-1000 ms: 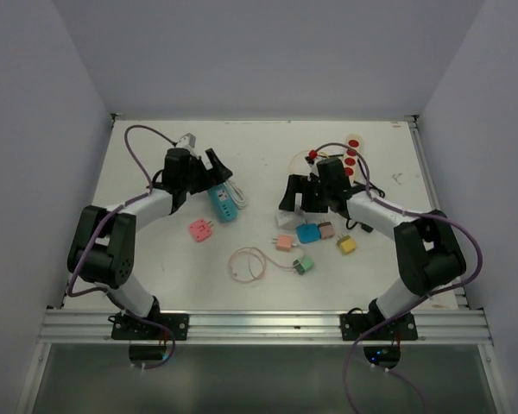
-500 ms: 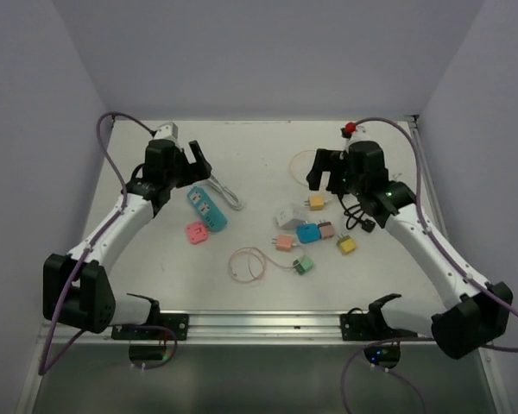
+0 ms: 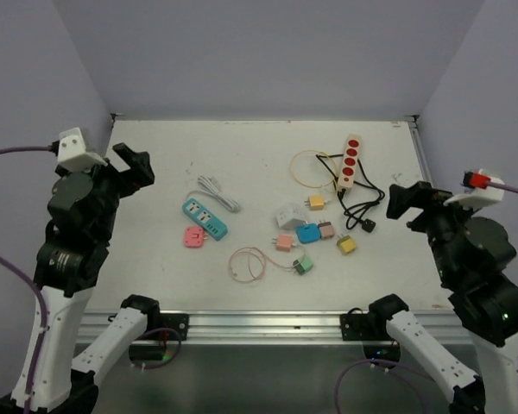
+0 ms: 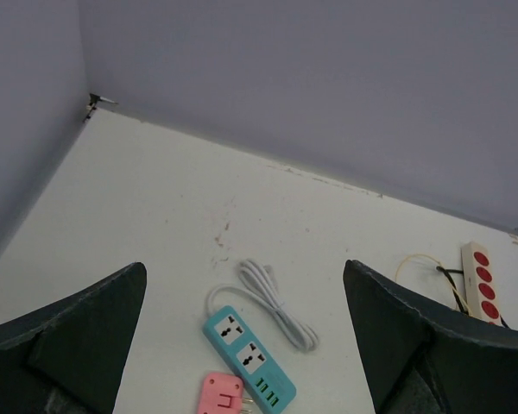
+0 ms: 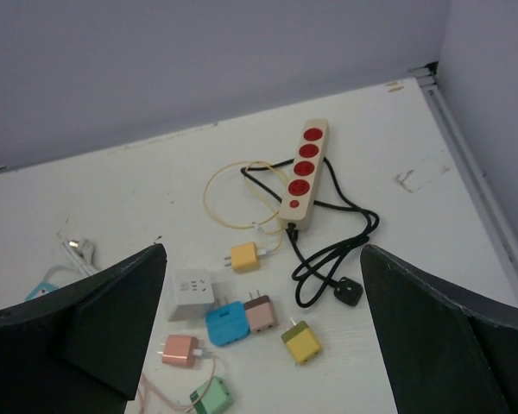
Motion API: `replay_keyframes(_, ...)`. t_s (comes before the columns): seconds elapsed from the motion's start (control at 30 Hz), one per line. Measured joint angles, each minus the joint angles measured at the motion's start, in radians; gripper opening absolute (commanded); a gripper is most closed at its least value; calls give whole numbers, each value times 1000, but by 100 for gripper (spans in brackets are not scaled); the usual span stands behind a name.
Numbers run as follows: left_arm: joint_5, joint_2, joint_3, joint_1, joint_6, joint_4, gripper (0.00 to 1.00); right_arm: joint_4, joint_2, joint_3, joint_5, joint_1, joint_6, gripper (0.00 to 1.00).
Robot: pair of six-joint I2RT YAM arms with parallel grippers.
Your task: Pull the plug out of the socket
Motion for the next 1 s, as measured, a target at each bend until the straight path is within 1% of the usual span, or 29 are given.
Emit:
replay_keyframes(0.17, -96, -135, 95, 0, 18, -110, 100, -48, -152, 39, 79, 0, -45, 99)
replay_keyframes(0.3, -166, -197, 166, 0, 14, -190, 99, -72, -258, 31, 106, 0, -73, 99)
replay_keyframes(0.47, -229, -242, 187, -3, 8, -252, 100, -91, -378, -8, 127, 0, -99, 99)
replay_keyframes(0.63, -271, -245, 187, -17, 8, -291, 100, -94, -421, -36, 130, 0, -135, 99)
replay_keyframes(0.87, -299, -256, 181, -23, 11, -302, 100, -86, -425, -101, 129, 0, -155, 99)
replay_keyframes(1.0, -304, -258, 153, -23, 16, -301, 100, -82, -425, -106, 129, 0, -163, 99)
